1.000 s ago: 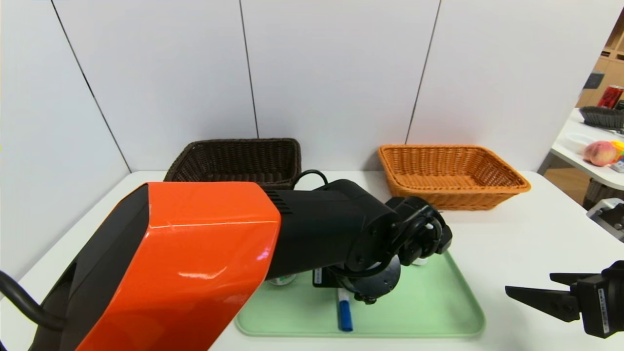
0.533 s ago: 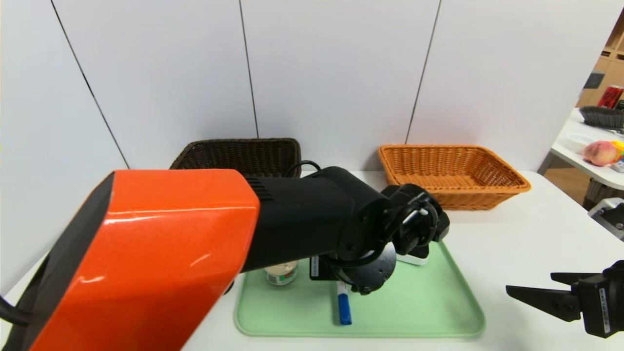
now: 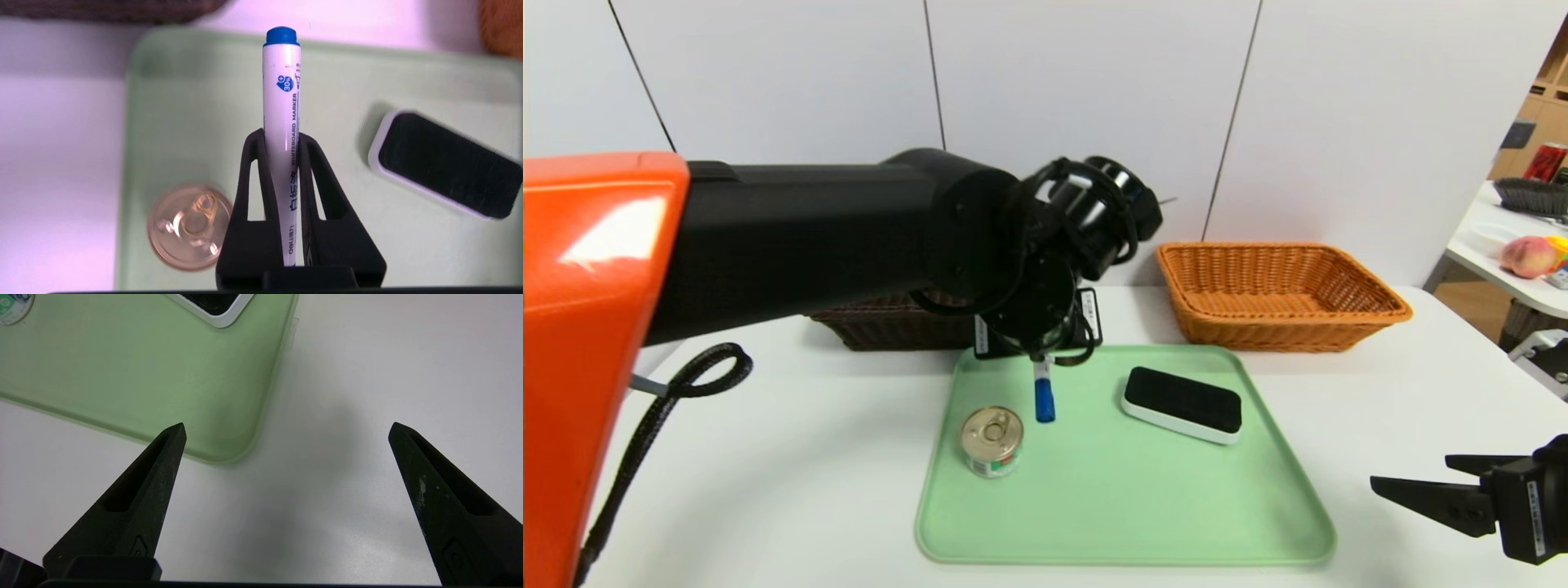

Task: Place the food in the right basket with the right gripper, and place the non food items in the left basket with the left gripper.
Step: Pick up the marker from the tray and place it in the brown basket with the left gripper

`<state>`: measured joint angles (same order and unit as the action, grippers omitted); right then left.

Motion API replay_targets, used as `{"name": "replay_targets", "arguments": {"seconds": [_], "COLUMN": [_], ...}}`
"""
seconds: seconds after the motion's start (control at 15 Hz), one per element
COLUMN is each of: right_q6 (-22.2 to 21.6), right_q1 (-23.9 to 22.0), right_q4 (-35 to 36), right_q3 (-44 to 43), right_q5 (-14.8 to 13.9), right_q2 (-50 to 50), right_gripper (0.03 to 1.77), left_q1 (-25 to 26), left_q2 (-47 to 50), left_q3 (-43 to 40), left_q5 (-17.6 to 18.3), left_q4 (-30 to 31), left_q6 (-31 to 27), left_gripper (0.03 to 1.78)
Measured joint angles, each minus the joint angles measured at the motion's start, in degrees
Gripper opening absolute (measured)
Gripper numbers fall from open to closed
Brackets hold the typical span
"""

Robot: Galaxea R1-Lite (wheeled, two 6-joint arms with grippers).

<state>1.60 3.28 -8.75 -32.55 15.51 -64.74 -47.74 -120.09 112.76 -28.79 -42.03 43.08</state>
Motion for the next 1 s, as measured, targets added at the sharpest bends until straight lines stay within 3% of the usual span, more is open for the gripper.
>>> {"name": "replay_targets", "arguments": {"seconds": [0.4, 0.67, 1.0], "right_q6": [0.0, 0.1, 0.2], "right_q1": [-0.2, -0.2, -0.2], "right_q4": [-0.1, -0.1, -0.1], "right_q3": [0.3, 0.4, 0.7], "right_q5": [0.0, 0.0, 0.0], "right_q2": [0.5, 0.9, 1.2], "right_gripper": [1.71, 1.71, 1.71], "left_q1": [7.6, 13.9, 15.7], "left_q2": [4.4, 4.2, 3.2], "left_q3": [0.0, -0.1, -0.1], "left_q5": [0.7, 5.6, 6.7], "left_q4": [3.1, 9.1, 11.4], "left_q6": [-11.9, -22.8, -23.8], "left_gripper": [0.18, 0.18, 0.18]}}
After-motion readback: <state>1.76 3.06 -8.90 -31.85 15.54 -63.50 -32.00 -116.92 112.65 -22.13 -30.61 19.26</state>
